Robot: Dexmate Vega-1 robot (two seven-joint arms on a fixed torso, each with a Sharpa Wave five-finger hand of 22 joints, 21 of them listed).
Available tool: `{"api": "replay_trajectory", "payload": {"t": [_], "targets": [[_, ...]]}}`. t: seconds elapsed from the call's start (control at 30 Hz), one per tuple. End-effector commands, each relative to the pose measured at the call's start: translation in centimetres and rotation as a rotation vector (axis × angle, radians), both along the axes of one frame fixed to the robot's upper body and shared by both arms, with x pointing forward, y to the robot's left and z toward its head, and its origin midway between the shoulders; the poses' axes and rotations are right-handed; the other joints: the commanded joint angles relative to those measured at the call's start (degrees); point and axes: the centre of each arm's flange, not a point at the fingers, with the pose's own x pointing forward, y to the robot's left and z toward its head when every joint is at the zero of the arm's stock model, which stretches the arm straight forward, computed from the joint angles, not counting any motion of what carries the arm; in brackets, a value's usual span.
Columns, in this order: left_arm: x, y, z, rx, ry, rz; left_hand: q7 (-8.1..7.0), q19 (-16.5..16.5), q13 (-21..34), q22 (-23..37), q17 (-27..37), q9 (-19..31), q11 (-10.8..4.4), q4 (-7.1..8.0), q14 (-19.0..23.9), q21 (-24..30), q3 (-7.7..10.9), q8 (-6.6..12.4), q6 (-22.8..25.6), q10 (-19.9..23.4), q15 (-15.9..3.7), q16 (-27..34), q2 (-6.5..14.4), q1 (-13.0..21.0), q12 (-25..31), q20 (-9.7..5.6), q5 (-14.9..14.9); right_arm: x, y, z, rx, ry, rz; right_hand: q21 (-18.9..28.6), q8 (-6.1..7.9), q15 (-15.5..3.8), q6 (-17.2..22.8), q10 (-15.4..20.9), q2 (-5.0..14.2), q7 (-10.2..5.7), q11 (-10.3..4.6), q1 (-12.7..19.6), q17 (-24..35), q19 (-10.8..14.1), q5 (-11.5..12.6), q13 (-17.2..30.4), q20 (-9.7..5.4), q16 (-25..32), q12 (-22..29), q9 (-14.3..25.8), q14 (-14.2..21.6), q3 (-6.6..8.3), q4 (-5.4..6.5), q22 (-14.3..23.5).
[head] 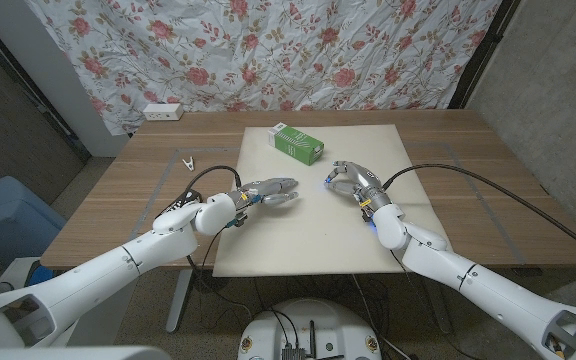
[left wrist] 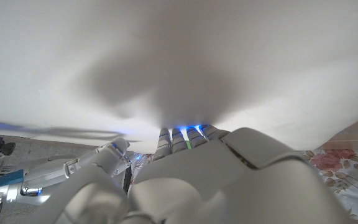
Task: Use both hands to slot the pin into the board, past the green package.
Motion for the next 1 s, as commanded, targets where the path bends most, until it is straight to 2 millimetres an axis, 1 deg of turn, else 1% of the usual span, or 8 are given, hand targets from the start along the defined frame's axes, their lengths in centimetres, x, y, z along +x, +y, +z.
{"api": "replay_trajectory", "payload": {"t": [0.03, 0.83, 0.93, 1.0], "targets": [[-0.14, 0.07, -0.1, -0.001, 0.009, 0.006, -0.36, 0.2, 0.2, 0.2, 0.1, 0.3, -0.53, -0.21, -0.1, 0.3, 0.26, 0.3, 0.4, 0.4, -0.8, 0.4, 7.3, 0.7, 0.4, -4.99, 0.3, -0.05, -0.36, -0.55, -0.013, 0.01, -0.015, 0.0, 0.32, -0.63, 2.1, 0.3, -0.04, -1.3, 0.04, 0.6, 0.3, 0.2, 0.3, 0.1, -0.05, 0.4, -0.2, 0.2, -0.3, -0.09, -0.13, 0.3], [-0.79, 0.32, -0.4, -0.001, 0.013, 0.011, -0.45, 0.5, 0.2, 0.1, 0.0, 0.2, -0.44, -0.51, 0.3, 0.3, 0.93, 0.48, 1.2, 0.7, -0.92, 0.3, 7.1, 1.0, 0.5, -4.9, 0.3, -0.65, -0.64, -0.85, -0.027, 0.039, -0.049, -0.1, -0.09, -0.1, 2.2, -0.3, -0.07, -1.31, 0.18, 0.6, 0.3, -0.2, 0.5, 0.1, 0.15, 0.3, -0.6, -0.2, -0.5, -0.32, -0.04, 0.3], [-0.93, 0.37, -0.6, -0.002, 0.02, 0.013, -0.88, 0.5, 0.2, 0.1, 0.0, 0.2, -0.47, -0.52, 0.4, 0.3, 1.02, 0.55, 1.5, 0.7, -0.87, 0.3, 7.0, 1.0, 0.5, -4.88, 0.3, -0.6, -0.68, -0.99, -0.03, 0.042, -0.052, -0.1, -0.15, -0.24, 2.2, -0.3, -0.06, -1.31, 0.21, 0.6, 0.4, -0.3, 0.5, 0.1, 0.17, 0.3, -0.6, -0.2, -0.5, -0.35, -0.02, 0.3], [-1.02, 0.43, -0.71, -0.007, 0.021, 0.014, -0.87, 0.5, 0.2, 0.1, 0.0, 0.2, -0.49, -0.52, 0.4, 0.3, 1.05, 0.55, 1.6, 0.8, -0.89, 0.3, 7.0, 1.0, 0.6, -4.86, 0.3, -0.62, -0.71, -1.02, -0.034, 0.041, -0.054, -0.1, -0.18, -0.22, 2.3, -0.3, -0.06, -1.31, 0.26, 0.6, 0.4, -0.3, 0.5, 0.1, 0.18, 0.3, -0.6, -0.2, -0.5, -0.36, -0.01, 0.3]]}}
